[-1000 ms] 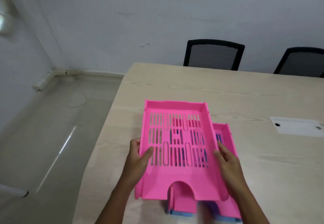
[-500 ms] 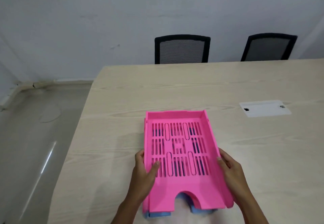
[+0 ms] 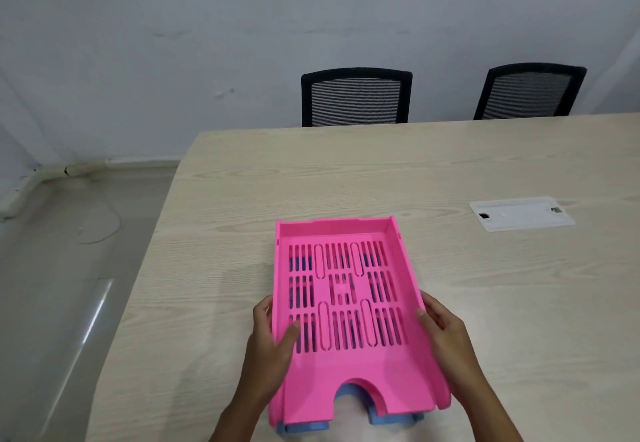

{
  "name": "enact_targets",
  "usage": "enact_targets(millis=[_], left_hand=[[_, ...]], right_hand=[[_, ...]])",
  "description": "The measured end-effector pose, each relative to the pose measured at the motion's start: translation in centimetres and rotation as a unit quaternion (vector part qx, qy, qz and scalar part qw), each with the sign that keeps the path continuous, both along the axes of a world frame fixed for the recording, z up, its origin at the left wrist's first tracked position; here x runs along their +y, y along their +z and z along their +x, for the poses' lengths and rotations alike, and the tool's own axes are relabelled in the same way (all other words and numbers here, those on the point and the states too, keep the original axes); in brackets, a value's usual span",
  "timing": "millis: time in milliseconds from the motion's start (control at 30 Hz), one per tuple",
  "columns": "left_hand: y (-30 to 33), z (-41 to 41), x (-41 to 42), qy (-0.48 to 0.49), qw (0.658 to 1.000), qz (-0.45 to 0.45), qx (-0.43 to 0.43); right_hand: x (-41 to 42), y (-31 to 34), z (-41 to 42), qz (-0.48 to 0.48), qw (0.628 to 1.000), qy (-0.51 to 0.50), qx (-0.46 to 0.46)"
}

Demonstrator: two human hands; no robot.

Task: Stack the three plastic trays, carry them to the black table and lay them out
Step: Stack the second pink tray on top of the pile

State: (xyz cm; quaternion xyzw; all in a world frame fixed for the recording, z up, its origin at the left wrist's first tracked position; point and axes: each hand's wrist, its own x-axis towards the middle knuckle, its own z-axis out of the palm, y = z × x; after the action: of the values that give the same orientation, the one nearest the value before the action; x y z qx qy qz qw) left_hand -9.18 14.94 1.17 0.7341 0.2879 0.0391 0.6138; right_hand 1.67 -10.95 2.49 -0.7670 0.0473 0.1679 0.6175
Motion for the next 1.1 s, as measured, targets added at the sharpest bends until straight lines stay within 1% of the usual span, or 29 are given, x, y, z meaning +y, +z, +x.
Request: enact_targets(millis=[133,200,267,333,433,533,733,833,933,1100], left_hand=[[-0.2,0.1,0.5,0.023,0.998,-0.049,0.015],[-0.9,0.5,1.2,0.040,0.995,-0.091,0.025],[-2.7,1.0,2.2,0.048,0.988,-0.140,0.035],[-2.2,1.5,2.2,0.037,0.981,-0.187,0.037],[-1.6,1.8,1.8,0.009,0.970,-0.240,0.030],[-1.9,1.6,1.9,0.008,0.969,-0.246,0.031],[-2.4,1.4,1.8,0.026,0.967,-0.253,0.013],[-2.2,0.1,1.3,0.050,0.966,-0.252,-0.001],[-2.2,-2.2,1.3,0.083,0.967,-0.241,-0.010],[-2.6,-7.9,3.1,0.177,0.956,-0.234,-0.024]], right_hand=[[0.0,-0.4,0.4,0.006,1.000,-0.016,0.001],[0.0,-0.5,0.9,0.018,0.999,-0.029,0.002],[0.0,-0.9,1.5,0.025,0.999,-0.015,0.018],[-0.1,-1.7,2.1,0.047,0.996,0.022,0.069],[-0.4,-3.3,2.8,0.066,0.981,0.071,0.168],[-0.7,-4.9,3.2,0.091,0.973,0.077,0.197],[-0.7,-5.3,3.5,0.112,0.973,0.073,0.186],[-0.3,-5.3,3.6,0.115,0.972,0.088,0.184],[1.2,-5.7,4.0,0.101,0.970,0.113,0.190],[6.3,-5.6,2.9,0.097,0.950,0.209,0.210]])
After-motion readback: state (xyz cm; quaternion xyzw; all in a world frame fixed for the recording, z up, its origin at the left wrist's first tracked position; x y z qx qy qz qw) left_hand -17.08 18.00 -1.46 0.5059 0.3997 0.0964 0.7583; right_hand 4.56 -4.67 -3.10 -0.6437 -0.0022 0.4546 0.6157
